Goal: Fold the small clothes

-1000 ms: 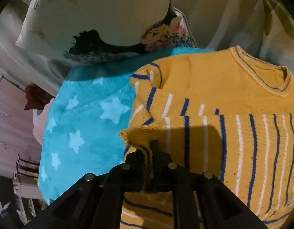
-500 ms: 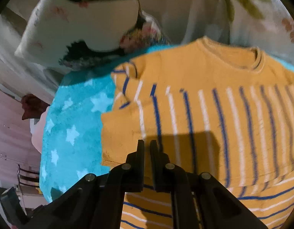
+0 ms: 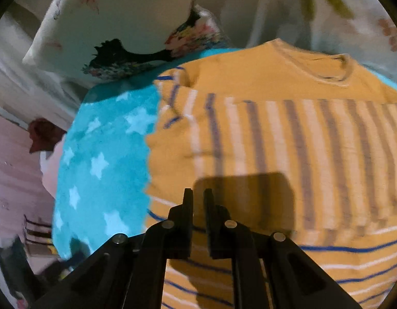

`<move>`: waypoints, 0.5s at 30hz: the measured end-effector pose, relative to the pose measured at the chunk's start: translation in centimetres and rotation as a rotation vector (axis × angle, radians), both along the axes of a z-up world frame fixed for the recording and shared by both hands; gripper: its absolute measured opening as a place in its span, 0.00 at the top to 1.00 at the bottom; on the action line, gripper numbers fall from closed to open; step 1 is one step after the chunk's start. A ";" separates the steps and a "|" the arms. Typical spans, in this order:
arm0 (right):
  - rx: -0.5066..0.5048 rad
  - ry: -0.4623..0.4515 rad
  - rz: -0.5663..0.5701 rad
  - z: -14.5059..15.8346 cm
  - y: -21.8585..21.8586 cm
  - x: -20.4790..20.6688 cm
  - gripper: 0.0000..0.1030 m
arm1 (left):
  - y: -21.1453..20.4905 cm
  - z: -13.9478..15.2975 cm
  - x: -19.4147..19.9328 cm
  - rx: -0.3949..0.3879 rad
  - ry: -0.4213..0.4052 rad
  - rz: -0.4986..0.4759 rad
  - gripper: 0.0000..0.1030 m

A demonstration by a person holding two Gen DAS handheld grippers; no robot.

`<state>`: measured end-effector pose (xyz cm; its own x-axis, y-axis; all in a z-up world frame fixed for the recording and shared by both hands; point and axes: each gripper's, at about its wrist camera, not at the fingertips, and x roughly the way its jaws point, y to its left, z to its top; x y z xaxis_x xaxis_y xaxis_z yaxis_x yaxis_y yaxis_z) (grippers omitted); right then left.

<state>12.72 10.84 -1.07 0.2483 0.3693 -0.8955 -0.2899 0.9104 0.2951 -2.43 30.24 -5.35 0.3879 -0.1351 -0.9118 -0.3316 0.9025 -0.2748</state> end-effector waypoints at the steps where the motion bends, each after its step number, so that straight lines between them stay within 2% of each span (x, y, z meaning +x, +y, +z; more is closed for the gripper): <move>1: -0.029 -0.013 -0.004 0.3 -1.5 -0.1 0.91 | -0.8 0.1 0.0 -0.005 -0.001 -0.004 0.33; 3: -0.075 -0.028 -0.043 0.4 -4.8 0.1 0.90 | -2.1 0.1 0.2 -0.010 -0.001 -0.013 0.33; 10: -0.092 0.013 -0.376 -1.4 -21.1 2.9 0.90 | -7.5 -0.6 0.7 0.016 0.018 -0.030 0.33; 12: -0.054 0.022 -0.430 -1.4 -24.8 2.7 0.90 | -8.4 -0.9 0.6 0.034 0.027 -0.026 0.33; 14: -0.072 0.022 -0.454 -0.9 -26.9 2.1 0.89 | -9.1 -1.3 0.5 0.040 0.040 -0.013 0.33; 15: -0.085 0.020 -0.451 -0.6 -27.9 1.6 0.83 | -9.3 -1.5 0.4 0.040 0.045 -0.005 0.33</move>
<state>14.31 -17.02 -1.68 0.3495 0.1529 -0.9244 0.1462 0.9656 0.2150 -2.02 20.96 -6.88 0.3455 -0.0996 -0.9331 -0.3386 0.9141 -0.2230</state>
